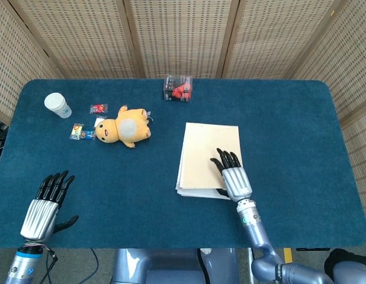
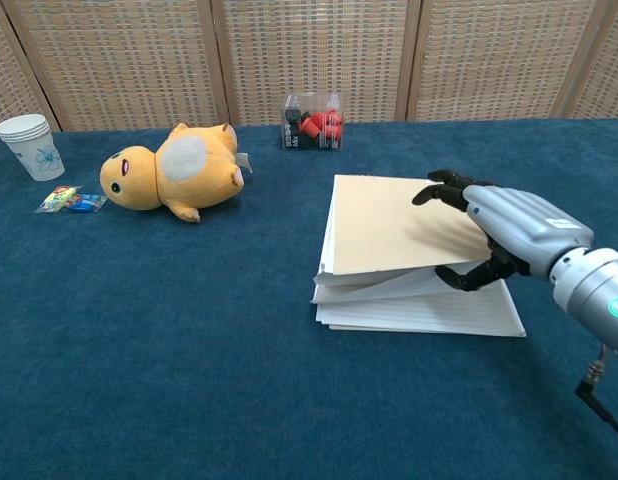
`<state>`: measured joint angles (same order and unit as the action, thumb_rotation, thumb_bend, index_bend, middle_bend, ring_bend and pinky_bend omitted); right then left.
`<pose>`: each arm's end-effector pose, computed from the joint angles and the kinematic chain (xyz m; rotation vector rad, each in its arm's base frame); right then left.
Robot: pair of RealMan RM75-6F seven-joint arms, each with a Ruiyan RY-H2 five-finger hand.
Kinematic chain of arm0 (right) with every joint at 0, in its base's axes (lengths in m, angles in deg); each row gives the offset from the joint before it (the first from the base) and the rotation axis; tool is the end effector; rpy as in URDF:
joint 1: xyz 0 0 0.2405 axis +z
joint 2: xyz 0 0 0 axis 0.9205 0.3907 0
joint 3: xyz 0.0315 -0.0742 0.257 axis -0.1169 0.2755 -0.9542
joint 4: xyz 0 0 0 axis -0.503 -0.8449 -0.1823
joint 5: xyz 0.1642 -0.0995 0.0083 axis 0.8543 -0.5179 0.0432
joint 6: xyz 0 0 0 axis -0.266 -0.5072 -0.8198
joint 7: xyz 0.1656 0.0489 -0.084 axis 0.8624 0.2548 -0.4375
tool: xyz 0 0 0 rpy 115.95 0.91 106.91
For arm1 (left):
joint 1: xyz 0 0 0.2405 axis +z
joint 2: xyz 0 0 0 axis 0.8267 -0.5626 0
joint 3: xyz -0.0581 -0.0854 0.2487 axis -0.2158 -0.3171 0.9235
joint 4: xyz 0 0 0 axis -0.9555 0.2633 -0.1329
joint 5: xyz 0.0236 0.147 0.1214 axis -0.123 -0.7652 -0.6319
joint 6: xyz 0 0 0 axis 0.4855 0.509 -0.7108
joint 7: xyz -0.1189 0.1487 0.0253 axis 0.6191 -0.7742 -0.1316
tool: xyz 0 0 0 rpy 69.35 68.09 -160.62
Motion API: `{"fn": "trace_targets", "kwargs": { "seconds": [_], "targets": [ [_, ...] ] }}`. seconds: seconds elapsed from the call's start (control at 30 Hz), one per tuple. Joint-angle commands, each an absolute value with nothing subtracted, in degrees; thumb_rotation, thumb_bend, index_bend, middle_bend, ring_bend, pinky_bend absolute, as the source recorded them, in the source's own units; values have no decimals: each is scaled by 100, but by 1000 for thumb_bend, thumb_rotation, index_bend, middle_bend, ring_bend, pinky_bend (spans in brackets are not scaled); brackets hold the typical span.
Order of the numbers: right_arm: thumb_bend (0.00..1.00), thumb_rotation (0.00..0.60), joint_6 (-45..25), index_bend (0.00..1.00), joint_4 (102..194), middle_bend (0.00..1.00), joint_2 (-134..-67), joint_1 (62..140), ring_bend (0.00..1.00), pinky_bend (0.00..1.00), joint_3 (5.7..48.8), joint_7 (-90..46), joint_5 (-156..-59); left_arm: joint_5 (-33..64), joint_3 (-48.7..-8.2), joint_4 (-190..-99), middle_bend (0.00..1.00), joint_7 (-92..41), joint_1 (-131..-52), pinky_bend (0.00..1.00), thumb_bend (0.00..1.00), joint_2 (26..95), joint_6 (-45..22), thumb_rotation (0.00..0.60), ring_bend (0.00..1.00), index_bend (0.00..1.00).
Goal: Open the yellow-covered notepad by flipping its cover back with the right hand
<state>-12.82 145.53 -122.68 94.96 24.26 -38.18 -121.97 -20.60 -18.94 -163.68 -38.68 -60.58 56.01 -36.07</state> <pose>-0.1808 -0.3489 -0.0513 1.5965 -0.9974 1.0893 -0.2570 0.2084 0.0937 -1.5305 -0.8131 -1.0386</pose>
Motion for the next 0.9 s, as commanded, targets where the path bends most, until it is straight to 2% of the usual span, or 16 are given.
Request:
{"fn": "trace_targets", "kwargs": {
  "seconds": [0.03, 0.13, 0.43, 0.53, 0.7, 0.9],
  "targets": [
    [502, 600, -1385, 294, 14348, 87, -12356, 9593, 4, 216, 2322, -3800, -12229, -2046, -1894, -16365, 0, -3861, -6063, 50, 57, 5600, -3590, 600, 0, 0],
    [502, 600, -1446, 326, 14180, 124, -12421, 9666, 36, 249, 2212, -3762, -12196, -2039, -1887, -16357, 0, -3867, -6074, 50, 57, 5607, -3559, 600, 0, 0],
    [503, 600, -1621, 470, 13981, 307, -12464, 9777, 222, 407, 2095, -3711, -12164, -2053, -1868, -16355, 0, -3875, -6071, 51, 58, 5613, -3557, 600, 0, 0],
    [531, 600, -1682, 558, 13932, 395, -12469, 9805, 312, 503, 2074, -3702, -12167, -2062, -1867, -16358, 0, -3879, -6069, 51, 59, 5614, -3566, 600, 0, 0],
    [612, 600, -1909, 720, 13799, 605, -12515, 9833, 516, 673, 2077, -3579, -12306, -2051, -1867, -16357, 0, -3872, -6070, 51, 59, 5613, -3559, 600, 0, 0],
    [620, 600, -2162, 739, 13545, 727, -12592, 9865, 626, 785, 2114, -3249, -12502, -2055, -1866, -16347, 0, -3870, -6071, 51, 59, 5619, -3562, 600, 0, 0]
  ]
}}
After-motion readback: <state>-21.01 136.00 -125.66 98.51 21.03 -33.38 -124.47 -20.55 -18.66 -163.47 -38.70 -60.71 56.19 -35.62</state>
